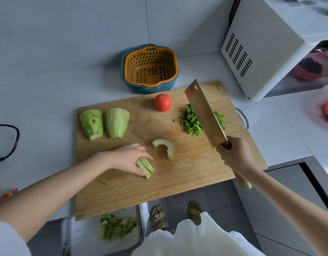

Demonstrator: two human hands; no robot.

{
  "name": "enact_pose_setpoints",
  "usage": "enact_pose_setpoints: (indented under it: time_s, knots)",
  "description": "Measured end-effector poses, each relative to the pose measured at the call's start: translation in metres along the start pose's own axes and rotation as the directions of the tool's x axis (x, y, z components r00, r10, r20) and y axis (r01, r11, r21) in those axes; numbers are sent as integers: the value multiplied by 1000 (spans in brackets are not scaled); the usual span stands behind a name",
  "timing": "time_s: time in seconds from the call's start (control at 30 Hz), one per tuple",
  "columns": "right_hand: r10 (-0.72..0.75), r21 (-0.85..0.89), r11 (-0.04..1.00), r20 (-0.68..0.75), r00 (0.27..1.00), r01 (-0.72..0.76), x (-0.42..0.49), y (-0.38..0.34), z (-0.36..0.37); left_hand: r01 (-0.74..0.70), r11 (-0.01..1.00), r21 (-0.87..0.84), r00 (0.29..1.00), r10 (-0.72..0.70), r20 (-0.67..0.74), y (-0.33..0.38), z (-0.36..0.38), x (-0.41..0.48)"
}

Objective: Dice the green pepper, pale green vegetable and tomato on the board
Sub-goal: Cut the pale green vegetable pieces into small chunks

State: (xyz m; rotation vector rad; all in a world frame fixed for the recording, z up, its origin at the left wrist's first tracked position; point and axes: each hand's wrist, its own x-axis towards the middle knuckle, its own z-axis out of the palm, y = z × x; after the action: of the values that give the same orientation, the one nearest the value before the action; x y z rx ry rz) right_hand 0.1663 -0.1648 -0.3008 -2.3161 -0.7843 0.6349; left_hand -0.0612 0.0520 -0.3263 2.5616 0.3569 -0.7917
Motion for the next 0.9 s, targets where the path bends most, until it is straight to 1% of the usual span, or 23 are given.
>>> enact_pose_setpoints:
  time_s: [0.07, 0.13, 0.2, 0.23, 0.27, 0.3, 0.33, 0.37, 0.4, 0.43, 0.47, 0.5, 0.53, 0.57, 0.63, 0.67, 0.7, 0.73, 0.77, 0.8, 0.83, 0.87, 0.9]
  knots:
    - [-24, -12, 1000, 22, 999, 24, -1, -1, 2, 2, 999, 43, 1000, -1, -26, 0, 9, -6]
    - [-50, -50, 997, 47, 998, 52, -3, -1, 4, -22, 990, 136, 990, 41, -134, -1, 17, -8]
    - [-75, -79, 994, 70, 995, 81, -7, -4, 6, -38, 987, 154, 969, 74, -235, -1, 20, -7]
    - [-90, -85, 992, 83, 992, 97, -9, -7, 7, -17, 994, 111, 958, 48, -281, -1, 21, -7]
    - [-103, -85, 990, 100, 990, 111, -11, -11, 8, 39, 999, -3, 944, -38, -327, -1, 22, -7]
    - [-112, -79, 989, 123, 986, 122, -14, -15, 9, 120, 971, -206, 916, -188, -353, 1, 23, -9]
    - [-120, -66, 989, 153, 981, 131, -17, -20, 10, 182, 852, -491, 872, -371, -320, 2, 24, -12]
    - [-126, -54, 989, 192, 973, 139, -20, -25, 13, 191, 593, -782, 827, -527, -197, 3, 25, -14]
    - [-129, -49, 988, 238, 963, 145, -23, -30, 17, 164, 251, -954, 795, -606, -23, 6, 26, -17]
    - [-132, -52, 987, 286, 949, 154, -27, -35, 22, 132, -35, -991, 771, -624, 125, 7, 29, -19]
    - [-135, -69, 984, 331, 934, 167, -30, -39, 29, 92, -200, -975, 748, -633, 200, 7, 32, -20]
    - [-138, -99, 977, 371, 918, 187, -33, -44, 36, 55, -287, -956, 717, -656, 238, 6, 36, -21]
    - [-140, -139, 967, 403, 904, 212, -36, -47, 44, 13, -341, -940, 682, -684, 257, 7, 41, -21]
    - [-140, -181, 955, 428, 893, 237, -39, -51, 52, -21, -370, -929, 640, -719, 272, 7, 46, -20]
    - [-135, -241, 933, 456, 880, 268, -42, -56, 66, -46, -372, -927, 556, -781, 286, 8, 58, -21]
    - [-130, -258, 926, 465, 876, 275, -42, -58, 71, -41, -346, -937, 527, -804, 274, 8, 63, -23]
    - [-125, -272, 921, 473, 872, 279, -42, -60, 76, -16, -296, -955, 512, -823, 246, 8, 67, -25]
    - [-118, -283, 917, 480, 869, 281, -41, -62, 80, 34, -219, -975, 504, -839, 206, 8, 69, -28]
    - [-109, -292, 914, 488, 866, 280, -41, -64, 83, 113, -111, -987, 496, -855, 152, 7, 71, -31]
    - [-103, -300, 912, 495, 863, 281, -40, -66, 86, 220, 28, -975, 485, -870, 85, 7, 70, -36]
    - [-100, -307, 908, 501, 860, 284, -40, -68, 89, 327, 170, -930, 474, -881, 6, 7, 69, -40]
    - [-101, -312, 905, 506, 857, 291, -41, -70, 91, 394, 277, -876, 467, -882, -69, 6, 68, -43]
    - [-102, -316, 901, 511, 853, 297, -42, -71, 94, 408, 343, -846, 463, -877, -132, 5, 68, -45]
